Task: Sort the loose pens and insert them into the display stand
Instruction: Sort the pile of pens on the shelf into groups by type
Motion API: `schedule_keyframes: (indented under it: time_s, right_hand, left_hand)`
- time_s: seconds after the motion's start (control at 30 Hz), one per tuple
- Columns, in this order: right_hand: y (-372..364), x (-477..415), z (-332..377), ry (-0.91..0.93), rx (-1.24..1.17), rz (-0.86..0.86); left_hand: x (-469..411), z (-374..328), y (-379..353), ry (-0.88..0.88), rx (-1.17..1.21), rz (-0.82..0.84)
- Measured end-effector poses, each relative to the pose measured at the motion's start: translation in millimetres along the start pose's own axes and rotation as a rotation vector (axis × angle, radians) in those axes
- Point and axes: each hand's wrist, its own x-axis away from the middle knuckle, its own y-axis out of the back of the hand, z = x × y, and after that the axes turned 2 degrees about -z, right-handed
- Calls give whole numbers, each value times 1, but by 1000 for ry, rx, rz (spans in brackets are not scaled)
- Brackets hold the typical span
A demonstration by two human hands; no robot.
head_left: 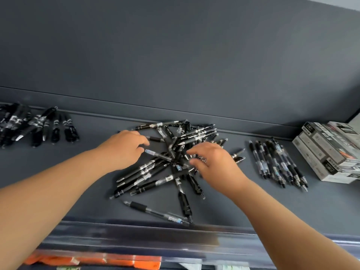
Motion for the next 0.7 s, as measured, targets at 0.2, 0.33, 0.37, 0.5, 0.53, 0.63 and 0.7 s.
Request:
schedule_keyframes:
  time_s: [0.2,0.33,0.37,0.5,0.53,0.63,0.7]
  right_hand:
    - [-23,-30,39,49,-8,74]
    - [-37,-47,46,-11,150,148]
    - [-39,-50,47,-24,150,138]
    - [-31,-57,48,-149,-59,66]
    - [-26,-59,48,-211,-202,16]
    - [-5,-63,42,-389,-744,-188]
    - [7,-61,34,-430,-886,-277]
  left_hand:
    - [1,14,-6,-52,6,-27]
    - [5,16,2,-92,95,-96]
    - [6,16,5,-90,127,-123]
    - [0,22,16,5,292,-233]
    - [-4,23,18,33,297,-242]
    - [-12,19,25,47,286,-239]
    - [-12,7,27,-2,300,-164]
